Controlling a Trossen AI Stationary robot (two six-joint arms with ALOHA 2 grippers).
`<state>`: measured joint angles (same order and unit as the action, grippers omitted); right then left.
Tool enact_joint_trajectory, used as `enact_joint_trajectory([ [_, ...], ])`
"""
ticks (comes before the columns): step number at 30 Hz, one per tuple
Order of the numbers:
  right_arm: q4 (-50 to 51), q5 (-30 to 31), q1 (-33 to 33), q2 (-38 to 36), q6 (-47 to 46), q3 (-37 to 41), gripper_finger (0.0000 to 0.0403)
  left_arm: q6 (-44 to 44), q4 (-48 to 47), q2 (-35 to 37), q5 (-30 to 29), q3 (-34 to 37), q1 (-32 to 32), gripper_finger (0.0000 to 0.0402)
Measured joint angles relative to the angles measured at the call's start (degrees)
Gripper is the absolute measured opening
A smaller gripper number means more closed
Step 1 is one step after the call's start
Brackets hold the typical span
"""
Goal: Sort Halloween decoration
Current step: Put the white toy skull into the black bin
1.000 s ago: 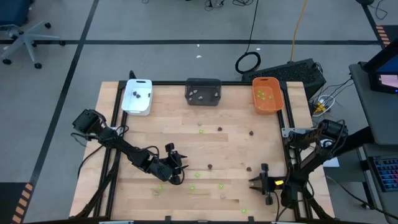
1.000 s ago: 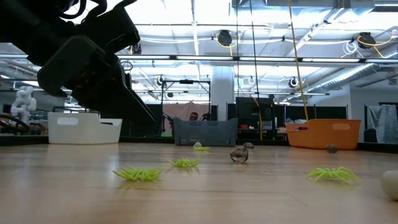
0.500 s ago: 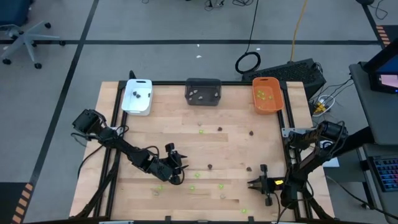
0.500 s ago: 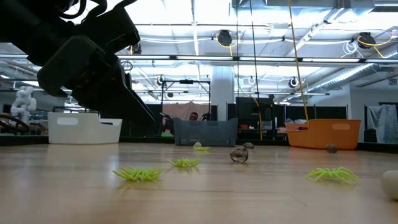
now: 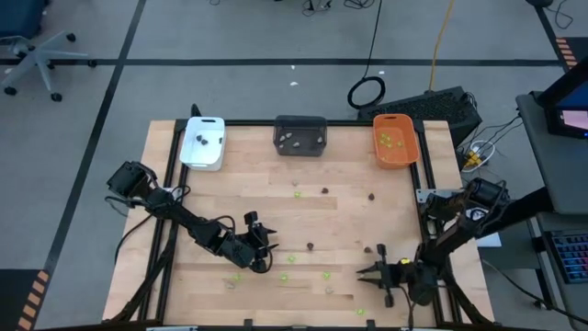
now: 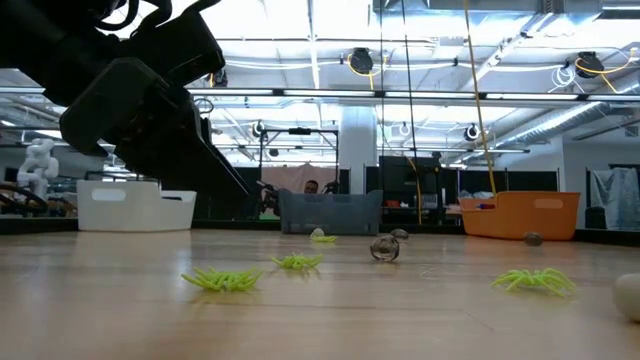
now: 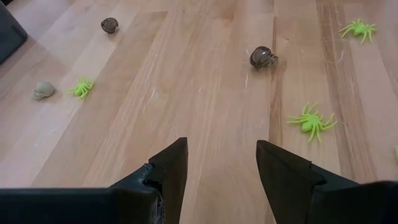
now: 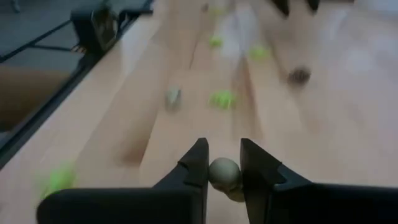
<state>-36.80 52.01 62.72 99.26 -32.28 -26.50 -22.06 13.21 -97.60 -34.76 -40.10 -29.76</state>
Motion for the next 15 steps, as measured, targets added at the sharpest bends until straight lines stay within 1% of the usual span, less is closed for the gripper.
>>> enact_joint_trajectory([
  [2,-4.11,0.26,-1.95,0.00,6.45,-0.02,0.0040,0.11,0.00,0.00,0.00,0.00,0.00,0.0189],
  [9,-19.04,0.21,-10.33,-0.03,33.29,-0.05,0.0040,0.49,0.02,0.00,-0.50,0.00,0.11,0.0189],
  [15,-28.75,0.21,-17.29,-0.09,56.88,-0.11,0.0041,3.98,0.14,0.00,-3.53,0.00,0.44,0.0189],
])
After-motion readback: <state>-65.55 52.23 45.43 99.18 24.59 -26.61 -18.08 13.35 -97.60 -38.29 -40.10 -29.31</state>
